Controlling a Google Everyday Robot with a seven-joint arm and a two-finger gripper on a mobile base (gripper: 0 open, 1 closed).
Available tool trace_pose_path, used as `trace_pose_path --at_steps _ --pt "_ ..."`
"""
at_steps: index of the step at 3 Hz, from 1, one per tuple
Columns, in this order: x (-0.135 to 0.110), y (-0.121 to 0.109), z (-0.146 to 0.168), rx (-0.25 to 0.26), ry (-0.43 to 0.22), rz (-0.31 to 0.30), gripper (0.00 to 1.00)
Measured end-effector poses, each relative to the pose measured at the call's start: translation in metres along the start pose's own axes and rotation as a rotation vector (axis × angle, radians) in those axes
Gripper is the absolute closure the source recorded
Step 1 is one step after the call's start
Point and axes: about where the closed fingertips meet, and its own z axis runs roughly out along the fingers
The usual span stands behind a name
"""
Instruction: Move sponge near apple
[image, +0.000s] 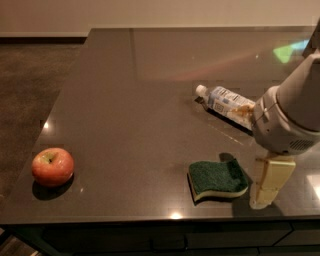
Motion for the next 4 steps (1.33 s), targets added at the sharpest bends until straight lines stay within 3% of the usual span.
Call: trace_pose_path --at_steps 2,3,4 --pt "-0.012 0.018 0.037 -0.013 -0.068 -0.064 0.0" --pt "-0.016 0.021 0.05 -0.029 -0.066 -0.079 0.0" --pt "-0.017 0.021 0.06 -0.062 -0.031 -0.082 0.18"
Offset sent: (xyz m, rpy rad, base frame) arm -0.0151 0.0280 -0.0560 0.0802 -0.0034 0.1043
